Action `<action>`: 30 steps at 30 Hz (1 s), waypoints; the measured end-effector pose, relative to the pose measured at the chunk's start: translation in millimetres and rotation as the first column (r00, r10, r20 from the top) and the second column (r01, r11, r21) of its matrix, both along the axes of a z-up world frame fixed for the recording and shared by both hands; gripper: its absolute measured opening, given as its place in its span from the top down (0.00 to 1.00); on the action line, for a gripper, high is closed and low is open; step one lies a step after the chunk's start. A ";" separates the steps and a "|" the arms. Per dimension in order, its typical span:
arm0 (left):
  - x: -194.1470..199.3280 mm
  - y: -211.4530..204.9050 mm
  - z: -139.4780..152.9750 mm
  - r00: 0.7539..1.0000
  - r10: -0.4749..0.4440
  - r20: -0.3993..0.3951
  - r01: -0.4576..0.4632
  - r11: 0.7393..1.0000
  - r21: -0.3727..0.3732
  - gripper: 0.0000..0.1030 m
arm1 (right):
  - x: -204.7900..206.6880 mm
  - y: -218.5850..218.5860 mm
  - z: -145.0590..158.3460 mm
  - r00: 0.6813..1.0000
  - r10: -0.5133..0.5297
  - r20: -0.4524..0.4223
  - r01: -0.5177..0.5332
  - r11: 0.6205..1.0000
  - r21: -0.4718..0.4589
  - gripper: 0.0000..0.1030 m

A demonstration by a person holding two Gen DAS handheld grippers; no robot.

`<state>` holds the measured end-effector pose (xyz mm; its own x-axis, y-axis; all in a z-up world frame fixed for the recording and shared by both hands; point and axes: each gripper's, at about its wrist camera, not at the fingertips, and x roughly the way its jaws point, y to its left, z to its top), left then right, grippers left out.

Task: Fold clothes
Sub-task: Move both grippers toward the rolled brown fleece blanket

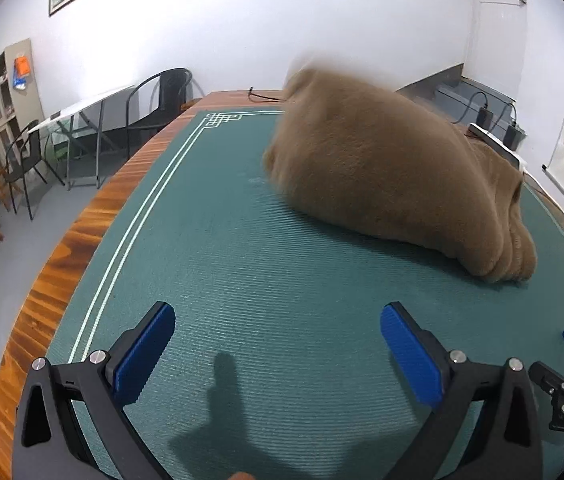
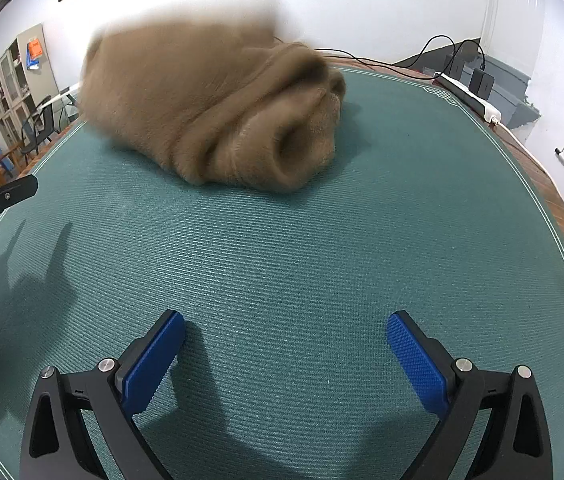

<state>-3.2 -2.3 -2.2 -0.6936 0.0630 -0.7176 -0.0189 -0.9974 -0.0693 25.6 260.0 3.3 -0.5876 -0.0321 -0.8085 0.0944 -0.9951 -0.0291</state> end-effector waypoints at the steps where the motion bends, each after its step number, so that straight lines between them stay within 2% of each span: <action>1: -3.6 -2.1 -0.8 1.000 0.002 0.014 -0.002 1.000 0.002 0.00 | 0.1 -0.5 -0.1 1.000 0.000 0.000 0.000 1.000 0.000 0.01; 2: -8.0 -4.4 -1.3 1.000 0.004 0.031 -0.004 1.000 0.002 0.00 | 0.1 -1.0 -0.1 1.000 0.000 0.000 0.000 1.000 0.000 0.01; 4: -8.1 2.6 1.5 1.000 0.014 0.011 -0.013 0.999 -0.035 0.00 | 0.3 -2.0 -0.3 1.000 0.000 0.000 0.000 1.000 -0.001 0.01; 8: -20.9 0.9 10.0 0.999 0.019 0.040 -0.018 1.000 -0.025 0.00 | 0.5 -3.9 -0.6 1.000 0.000 0.000 0.000 1.000 -0.001 0.01; 14: -18.0 11.0 16.7 0.998 0.049 0.025 -0.047 0.998 -0.050 0.00 | 0.9 -6.9 -1.0 1.000 0.000 0.000 0.000 1.000 -0.003 0.01; 22: -15.7 1.0 -9.2 0.999 0.049 0.016 -0.048 0.997 -0.056 0.00 | 2.8 -9.9 -0.1 1.000 -0.003 0.001 0.003 1.000 0.001 0.01; 27: -16.6 -3.5 -14.1 0.999 0.044 0.019 -0.043 0.998 -0.045 0.00 | 1.8 -9.2 0.1 1.000 -0.003 0.003 0.003 1.000 -0.001 0.01; 30: -15.9 0.6 -14.7 0.999 0.030 0.015 -0.029 0.997 -0.066 0.00 | 1.3 -8.2 -0.2 1.000 0.001 0.003 -0.001 1.000 -0.001 0.01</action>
<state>-19.1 -1.7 -16.9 -0.6829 -0.0051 -0.7305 0.0115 -0.9999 -0.0039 27.0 251.9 3.1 -0.5851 -0.0333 -0.8103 0.0953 -0.9951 -0.0278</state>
